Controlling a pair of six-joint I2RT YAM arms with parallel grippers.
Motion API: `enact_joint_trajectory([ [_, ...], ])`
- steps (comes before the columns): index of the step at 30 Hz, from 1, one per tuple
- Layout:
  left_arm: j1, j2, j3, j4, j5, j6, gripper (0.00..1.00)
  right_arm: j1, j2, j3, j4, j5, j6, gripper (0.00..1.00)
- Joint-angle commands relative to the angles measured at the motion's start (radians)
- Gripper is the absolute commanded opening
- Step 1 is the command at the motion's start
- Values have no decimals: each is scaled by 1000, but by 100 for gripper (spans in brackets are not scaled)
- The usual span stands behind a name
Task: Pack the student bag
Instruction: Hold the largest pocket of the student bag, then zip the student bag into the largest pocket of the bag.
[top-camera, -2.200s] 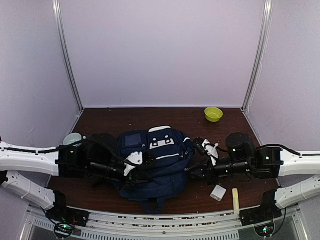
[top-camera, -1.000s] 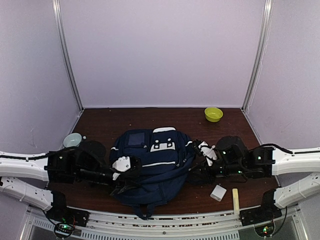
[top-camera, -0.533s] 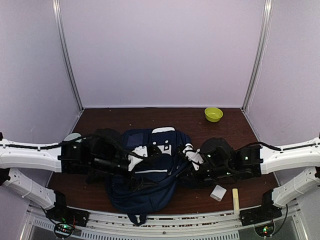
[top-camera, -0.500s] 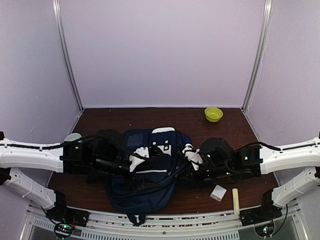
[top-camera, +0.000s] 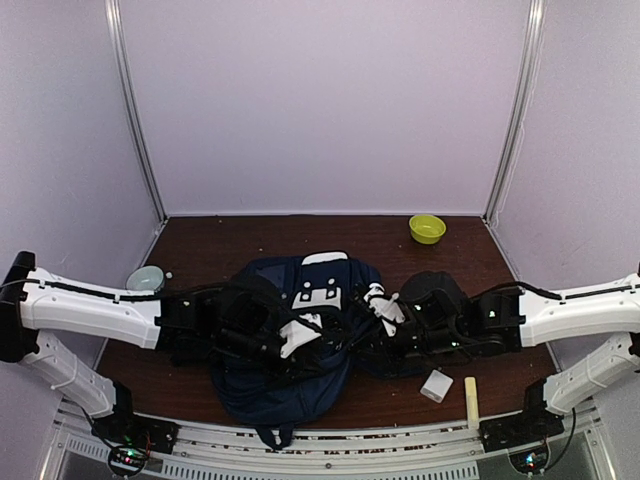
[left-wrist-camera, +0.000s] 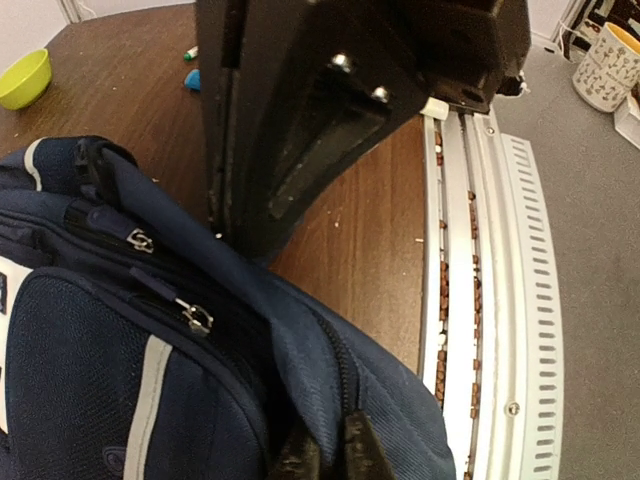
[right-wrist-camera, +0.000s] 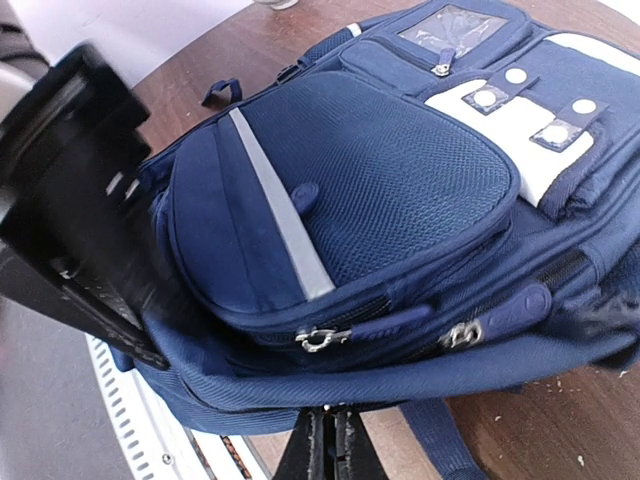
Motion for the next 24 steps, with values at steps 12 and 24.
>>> enact_joint_trajectory([
  [12,1,-56,20,-4,-41,34,0,-135,-85,-84,100,144,103,0],
  [24,1,2,76,-2,-20,27,0,-175,-35,-93,125,61,113,0],
])
